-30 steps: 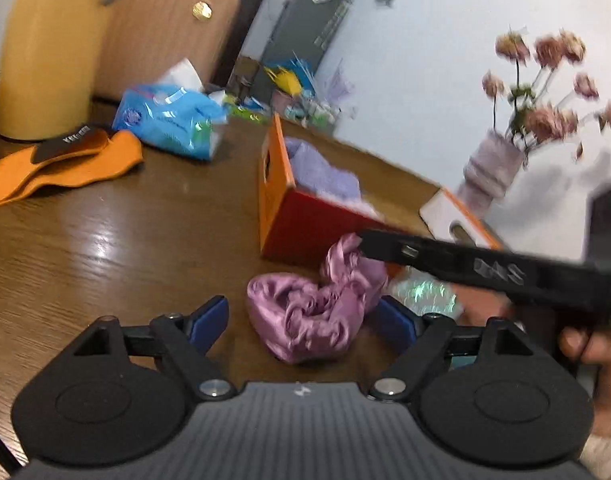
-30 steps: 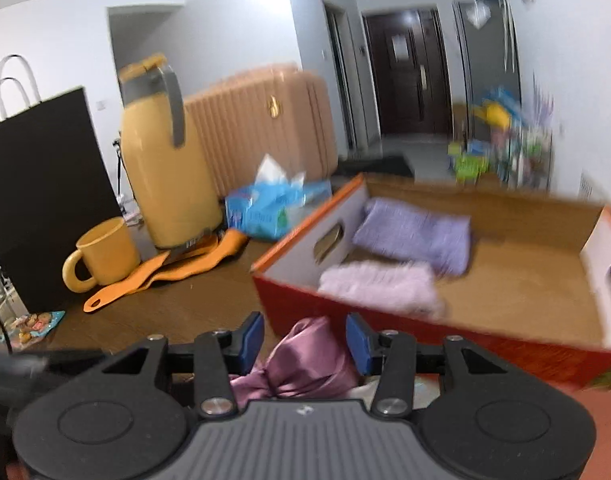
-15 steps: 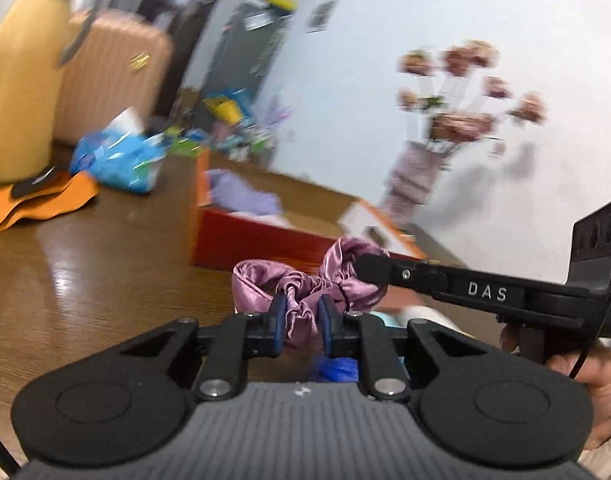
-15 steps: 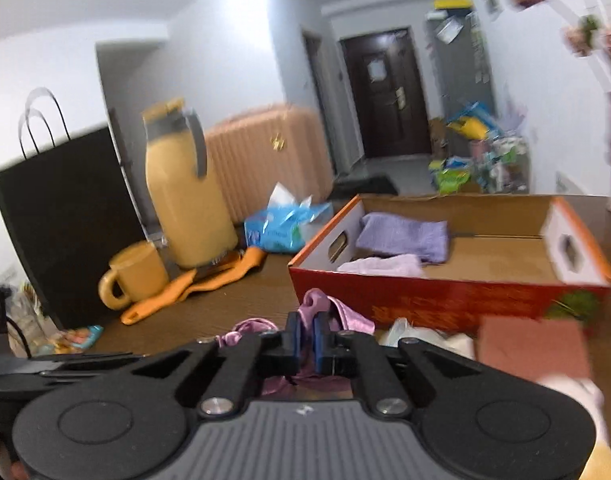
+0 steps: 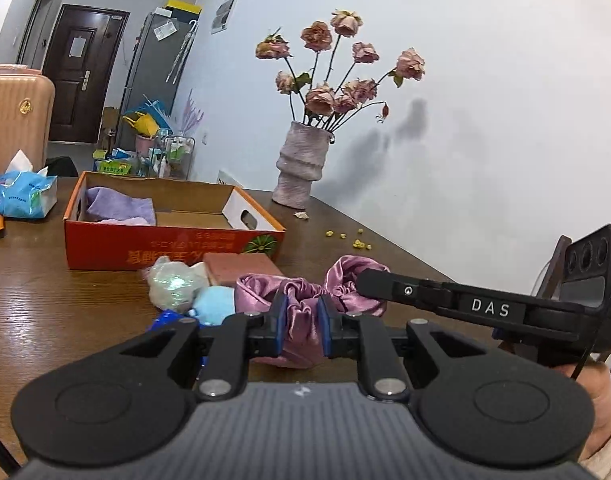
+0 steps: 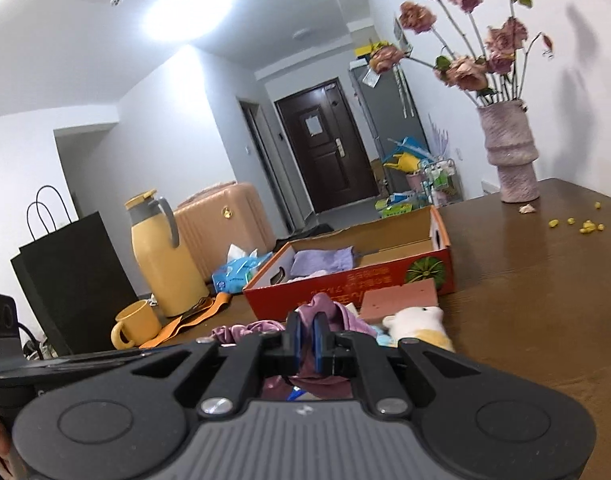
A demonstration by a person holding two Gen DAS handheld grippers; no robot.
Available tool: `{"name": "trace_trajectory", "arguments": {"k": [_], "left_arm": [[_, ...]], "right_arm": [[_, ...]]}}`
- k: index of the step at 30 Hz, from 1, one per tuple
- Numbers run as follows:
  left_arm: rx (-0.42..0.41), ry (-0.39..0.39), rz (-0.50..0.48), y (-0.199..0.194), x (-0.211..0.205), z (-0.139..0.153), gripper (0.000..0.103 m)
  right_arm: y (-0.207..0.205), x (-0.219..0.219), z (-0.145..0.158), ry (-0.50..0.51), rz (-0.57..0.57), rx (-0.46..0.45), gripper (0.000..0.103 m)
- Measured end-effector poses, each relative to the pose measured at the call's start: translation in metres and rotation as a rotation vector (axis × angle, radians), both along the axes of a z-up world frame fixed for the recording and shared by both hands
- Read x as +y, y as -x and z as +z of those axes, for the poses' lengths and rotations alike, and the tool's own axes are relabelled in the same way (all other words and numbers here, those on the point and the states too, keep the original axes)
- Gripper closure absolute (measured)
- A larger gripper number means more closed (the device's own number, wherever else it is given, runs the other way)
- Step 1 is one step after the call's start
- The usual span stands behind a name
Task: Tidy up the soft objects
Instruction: 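Carry the scrunchie into the box and open both grippers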
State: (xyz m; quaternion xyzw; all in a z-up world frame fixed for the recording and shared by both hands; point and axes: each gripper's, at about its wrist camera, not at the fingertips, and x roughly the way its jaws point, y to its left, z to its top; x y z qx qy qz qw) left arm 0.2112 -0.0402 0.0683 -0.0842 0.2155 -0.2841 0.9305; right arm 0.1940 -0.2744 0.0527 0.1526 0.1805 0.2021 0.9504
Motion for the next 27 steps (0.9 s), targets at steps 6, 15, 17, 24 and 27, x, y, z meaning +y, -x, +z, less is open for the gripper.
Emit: {"name": "trace_trajectory", "arguments": {"k": [6, 15, 17, 24, 27], "left_arm": [[-0.041, -0.033, -0.002, -0.006, -0.004, 0.011, 0.086], [-0.16, -0.068, 0.076, -0.111, 0.02, 0.093, 0.087], [-0.162, -0.09, 0.111, -0.147, 0.028, 0.107, 0.087], [-0.065, -0.136, 0.206, -0.277, 0.059, 0.096, 0.091], [0.014, -0.159, 0.237, -0.32, 0.069, 0.061, 0.092]], "right_arm": [[0.001, -0.006, 0.001, -0.034, -0.013, -0.013, 0.097], [-0.097, 0.012, 0.07, -0.071, 0.041, -0.128, 0.097], [-0.138, 0.024, 0.083, -0.076, 0.062, -0.125, 0.097], [-0.292, 0.083, 0.078, -0.003, 0.056, 0.005, 0.097], [-0.349, 0.109, 0.053, 0.06, 0.047, 0.081, 0.097]]}}
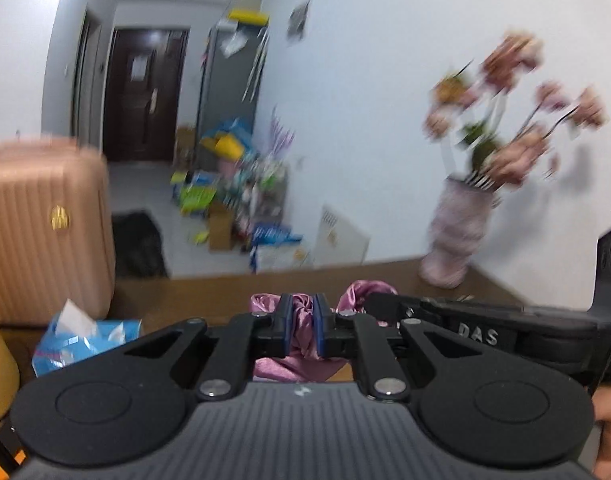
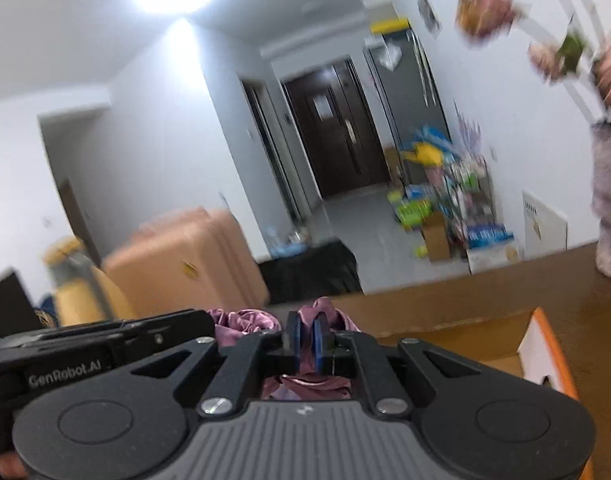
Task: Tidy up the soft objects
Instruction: 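Carry the scrunchie into the box and open both grippers, then raise both grippers out of the box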
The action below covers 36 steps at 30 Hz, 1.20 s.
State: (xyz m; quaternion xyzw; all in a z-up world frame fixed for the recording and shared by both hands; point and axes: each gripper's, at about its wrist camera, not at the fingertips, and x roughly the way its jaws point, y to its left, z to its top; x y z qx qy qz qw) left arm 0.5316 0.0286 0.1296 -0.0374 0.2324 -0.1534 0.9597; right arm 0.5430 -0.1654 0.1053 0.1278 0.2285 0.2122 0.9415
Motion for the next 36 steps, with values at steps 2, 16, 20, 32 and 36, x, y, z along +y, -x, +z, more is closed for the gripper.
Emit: {"name": "trace_trajectory", "arguments": {"k": [2, 16, 20, 32, 36], "left_arm": [[0.061, -0.03, 0.027, -0.022, 0.004, -0.03, 0.092], [0.162, -0.112, 0.112, -0.015, 0.029, -0.069, 0.089], [0.083, -0.124, 0.119, 0.011, 0.019, -0.025, 0.086], [-0.212, -0.162, 0.184, 0.153, 0.005, 0.061, 0.011], [-0.278, -0.162, 0.198, 0.187, -0.002, 0.067, 0.004]], "right_arm": [[-0.03, 0.018, -0.024, 0.052, 0.002, 0.064, 0.097], [-0.052, 0.05, -0.075, 0.137, 0.032, 0.247, 0.064], [-0.019, 0.026, -0.033, 0.128, -0.012, 0.154, 0.063], [0.129, -0.088, 0.064, 0.186, -0.218, -0.14, 0.047], [0.177, -0.105, 0.066, 0.236, -0.26, -0.241, 0.041]]}}
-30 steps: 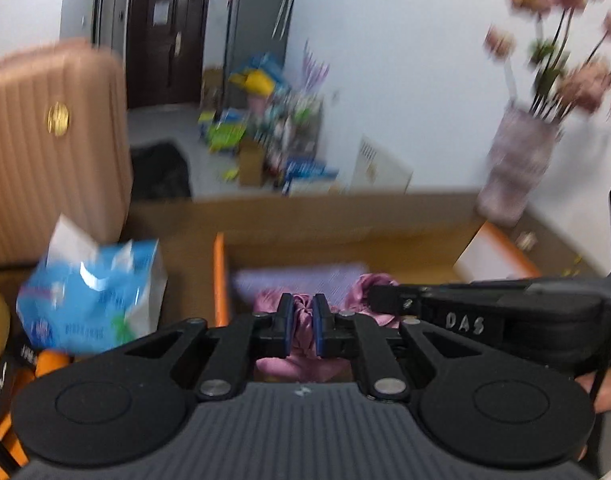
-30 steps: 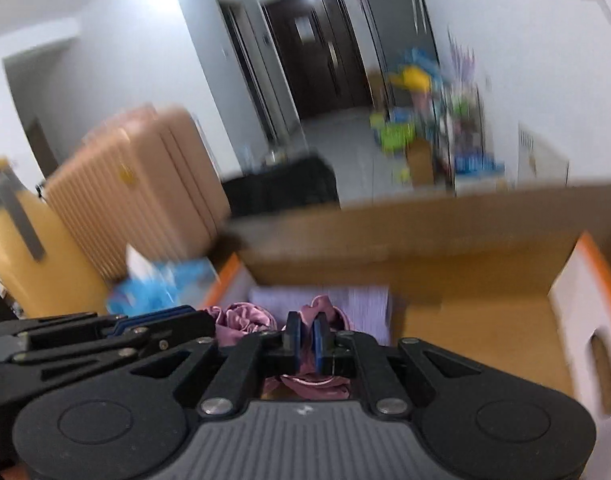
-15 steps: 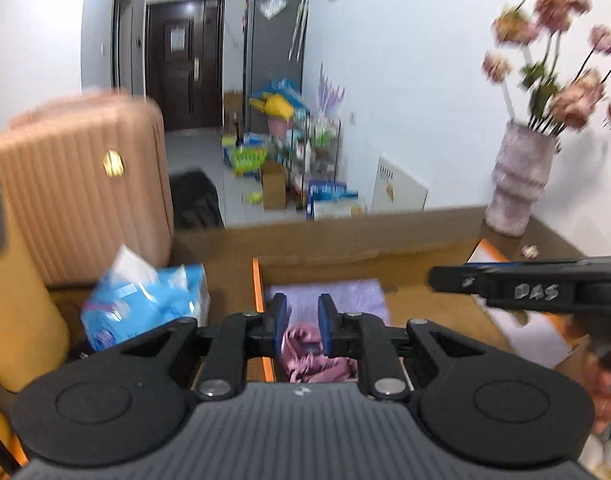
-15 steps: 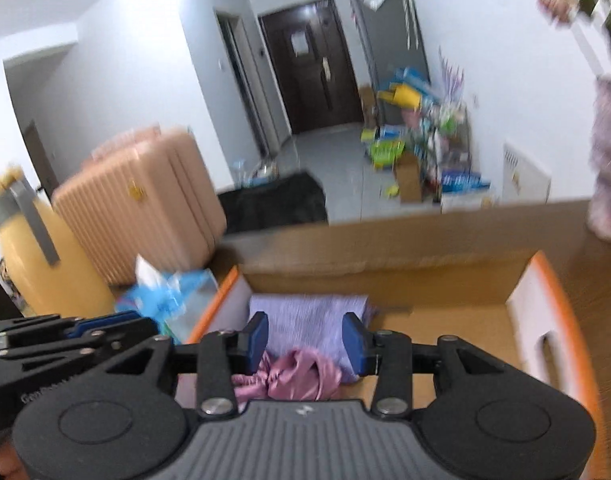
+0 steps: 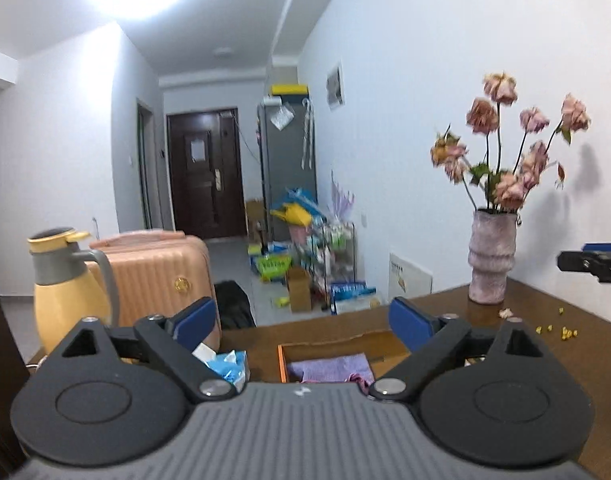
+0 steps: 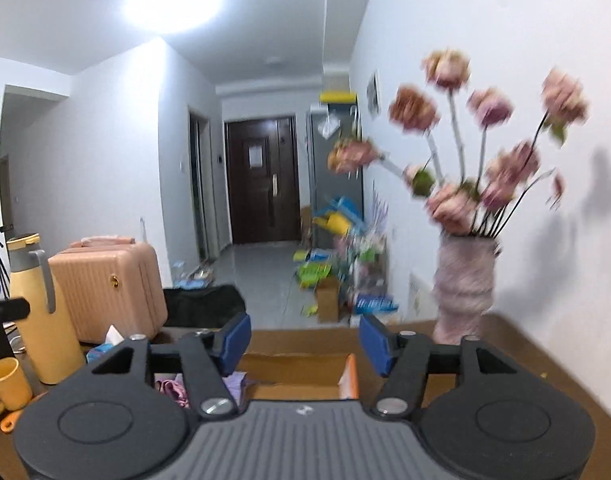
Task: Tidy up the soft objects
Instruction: 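Raise both grippers out of the box, then lower both grippers onto the yellow-and-white plush toy and close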
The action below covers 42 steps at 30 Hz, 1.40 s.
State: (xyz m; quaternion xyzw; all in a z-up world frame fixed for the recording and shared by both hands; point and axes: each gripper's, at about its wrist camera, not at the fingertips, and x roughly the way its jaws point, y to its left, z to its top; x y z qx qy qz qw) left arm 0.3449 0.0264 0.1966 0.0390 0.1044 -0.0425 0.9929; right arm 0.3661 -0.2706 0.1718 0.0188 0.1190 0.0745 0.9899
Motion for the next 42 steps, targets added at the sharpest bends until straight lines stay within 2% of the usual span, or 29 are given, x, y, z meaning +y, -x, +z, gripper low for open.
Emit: {"name": "trace_trajectory", "arguments": {"k": [5, 10, 13, 19, 26, 30, 33, 42], "left_arm": [[-0.027, 0.015, 0.014, 0.031, -0.006, -0.003, 0.004], [-0.036, 0.009, 0.039, 0.074, -0.008, -0.033, 0.0], [-0.034, -0.013, 0.025, 0.106, -0.007, -0.06, 0.0], [0.011, 0.053, 0.02, 0.17, 0.011, -0.108, 0.0], [0.069, 0.082, 0.021, 0.22, 0.021, -0.145, 0.0], [0.086, 0.081, 0.012, 0.228, 0.017, -0.155, 0.0], [0.103, 0.092, -0.01, 0.221, 0.012, -0.159, 0.0], [0.198, 0.076, -0.065, 0.176, -0.007, -0.177, 0.0]], "right_arm": [[0.044, -0.002, -0.002, 0.042, -0.009, -0.069, 0.037], [0.093, 0.0, -0.019, 0.028, 0.012, -0.101, 0.028], [0.127, 0.007, -0.043, 0.042, 0.046, -0.113, 0.025], [0.189, 0.023, -0.096, 0.05, 0.092, -0.064, 0.025], [0.251, 0.02, -0.141, -0.027, 0.075, -0.014, 0.02], [0.267, 0.018, -0.158, 0.007, 0.059, 0.022, 0.02], [0.267, 0.013, -0.162, -0.018, 0.05, 0.039, 0.02], [0.226, 0.014, -0.174, -0.051, 0.014, 0.11, 0.02]]}}
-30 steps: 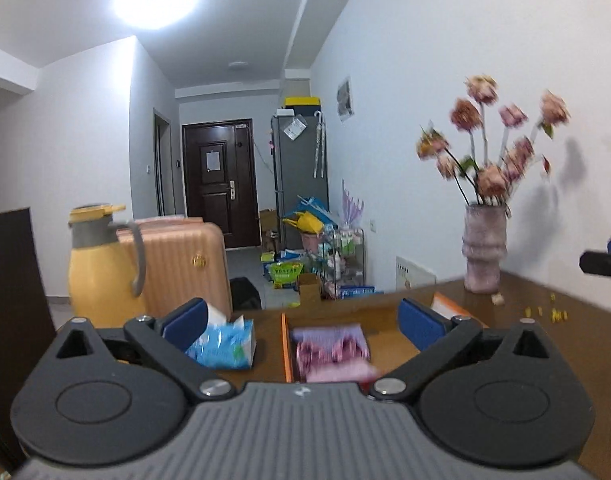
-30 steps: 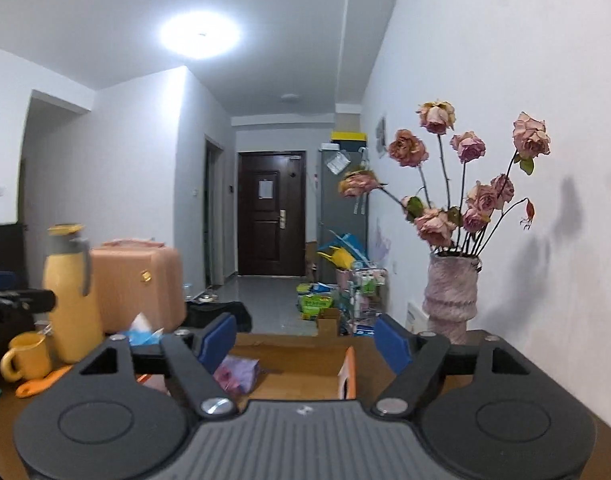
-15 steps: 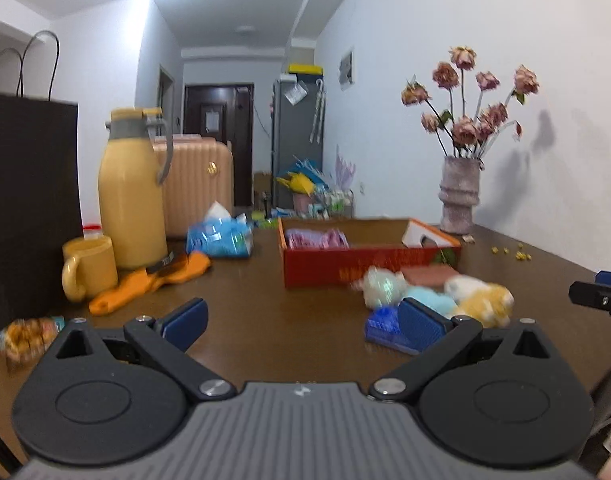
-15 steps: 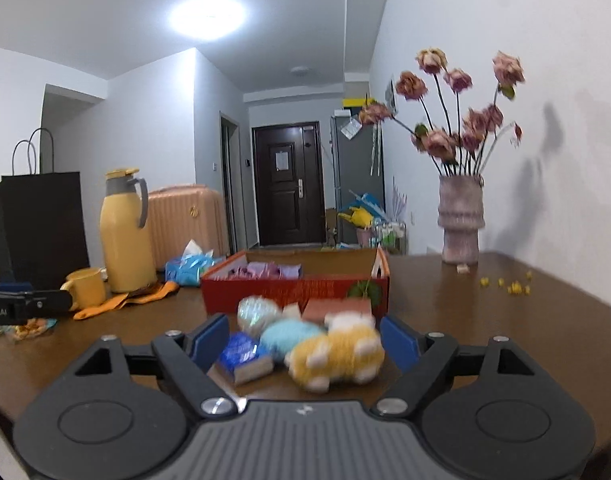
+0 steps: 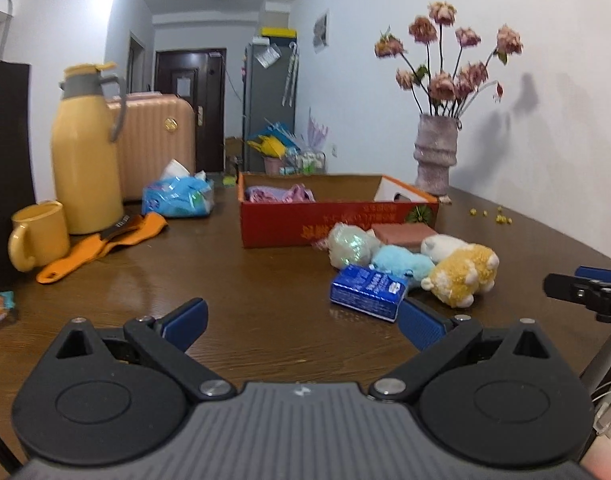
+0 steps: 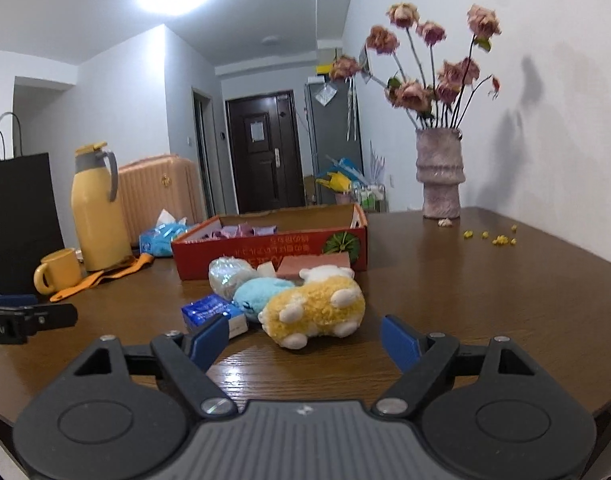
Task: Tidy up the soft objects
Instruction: 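Lower both grippers onto the yellow-and-white plush toy and close, then lift the plush toy with both grippers over the red box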
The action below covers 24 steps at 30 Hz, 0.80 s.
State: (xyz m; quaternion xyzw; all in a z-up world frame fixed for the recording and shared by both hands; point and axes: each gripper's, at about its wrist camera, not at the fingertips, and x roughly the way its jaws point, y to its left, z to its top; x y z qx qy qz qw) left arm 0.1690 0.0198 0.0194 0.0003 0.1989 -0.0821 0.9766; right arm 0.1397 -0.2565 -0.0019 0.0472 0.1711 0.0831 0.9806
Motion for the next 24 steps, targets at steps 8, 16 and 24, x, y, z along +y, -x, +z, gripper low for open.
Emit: {"name": "trace_trajectory", "arguments": {"k": [8, 16, 24], "left_arm": [[0.039, -0.004, -0.059, -0.04, -0.016, -0.008, 0.0], [0.045, 0.003, -0.086, -0.068, -0.019, -0.008, 0.0], [0.08, 0.029, -0.108, -0.09, -0.017, -0.016, 0.0]], "right_arm": [[-0.058, 0.018, -0.01, -0.013, 0.009, 0.09, 0.018], [-0.133, 0.036, -0.025, -0.058, -0.162, 0.213, 0.016], [-0.136, 0.021, -0.031, 0.046, -0.112, 0.197, 0.032]]}}
